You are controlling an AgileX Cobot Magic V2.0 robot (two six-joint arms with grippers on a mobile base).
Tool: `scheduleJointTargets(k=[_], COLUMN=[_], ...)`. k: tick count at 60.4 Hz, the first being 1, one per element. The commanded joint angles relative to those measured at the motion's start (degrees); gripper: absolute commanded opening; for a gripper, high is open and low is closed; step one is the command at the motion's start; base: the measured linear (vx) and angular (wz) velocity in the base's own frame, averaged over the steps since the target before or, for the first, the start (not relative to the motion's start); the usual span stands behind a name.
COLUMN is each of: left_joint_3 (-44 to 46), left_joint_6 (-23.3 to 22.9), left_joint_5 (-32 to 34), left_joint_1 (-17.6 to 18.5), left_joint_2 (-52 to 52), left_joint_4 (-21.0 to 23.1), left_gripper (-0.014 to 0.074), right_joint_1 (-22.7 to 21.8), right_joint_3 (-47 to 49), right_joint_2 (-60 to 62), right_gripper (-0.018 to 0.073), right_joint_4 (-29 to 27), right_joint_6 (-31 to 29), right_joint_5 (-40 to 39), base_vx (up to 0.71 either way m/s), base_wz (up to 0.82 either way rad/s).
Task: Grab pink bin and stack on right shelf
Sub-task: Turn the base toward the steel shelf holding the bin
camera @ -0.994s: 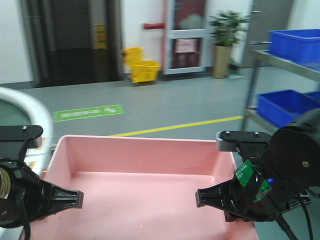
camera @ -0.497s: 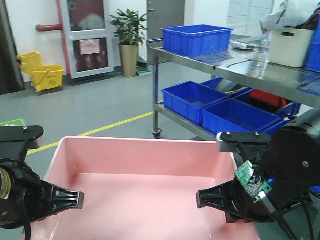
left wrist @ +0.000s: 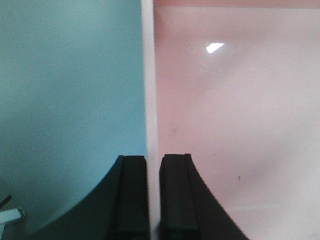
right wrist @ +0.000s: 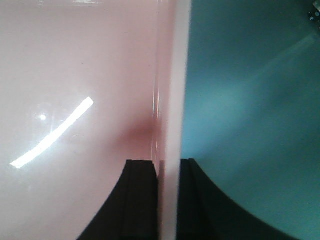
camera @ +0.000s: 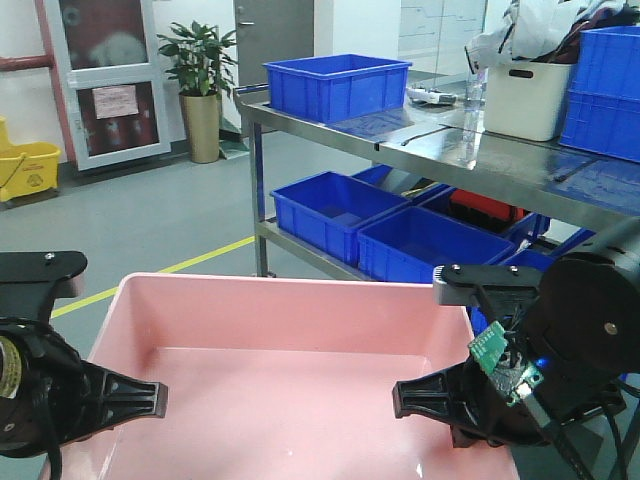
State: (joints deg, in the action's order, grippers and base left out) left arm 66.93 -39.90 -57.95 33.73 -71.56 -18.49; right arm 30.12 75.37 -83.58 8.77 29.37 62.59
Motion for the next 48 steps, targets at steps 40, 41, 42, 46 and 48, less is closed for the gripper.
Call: scheduleJointTargets(k=[40, 41, 42, 46, 48], left_joint_3=[1.85, 1.85, 1.85, 1.85, 1.85], left_joint_6=[-0.38, -0.38, -0.38, -0.38, -0.38], left_joint_5=[2.06, 2.06, 2.06, 2.06, 2.06], left_joint_1=[-0.08, -0.08, -0.08, -0.08, -0.08], left_joint_2=[2.08, 2.08, 2.08, 2.08, 2.08], left_joint_4=[-3.67, -3.67, -3.67, -3.67, -3.67], left_gripper=[0.0094, 0.0094, 0.0094, 0.0094, 0.0094], right_joint_1=[-0.36, -0.36, -0.36, -0.36, -0.36], right_joint_3=[1.49, 1.49, 1.49, 1.49, 1.49], right_joint_2=[2.28, 2.28, 2.28, 2.28, 2.28], right_gripper=[0.0049, 0.0049, 0.0049, 0.0049, 0.0049], right_joint_4=[4.33, 4.33, 4.33, 4.28, 4.28], right_joint_6=[-0.59, -0.59, -0.59, -0.59, -0.59], right_joint_5=[-0.13, -0.13, -0.13, -0.13, -0.13], base_vx=[0.36, 0.35, 0.35, 0.36, 0.37], base_wz=[-0.04, 0.14, 0.14, 0.14, 0.13])
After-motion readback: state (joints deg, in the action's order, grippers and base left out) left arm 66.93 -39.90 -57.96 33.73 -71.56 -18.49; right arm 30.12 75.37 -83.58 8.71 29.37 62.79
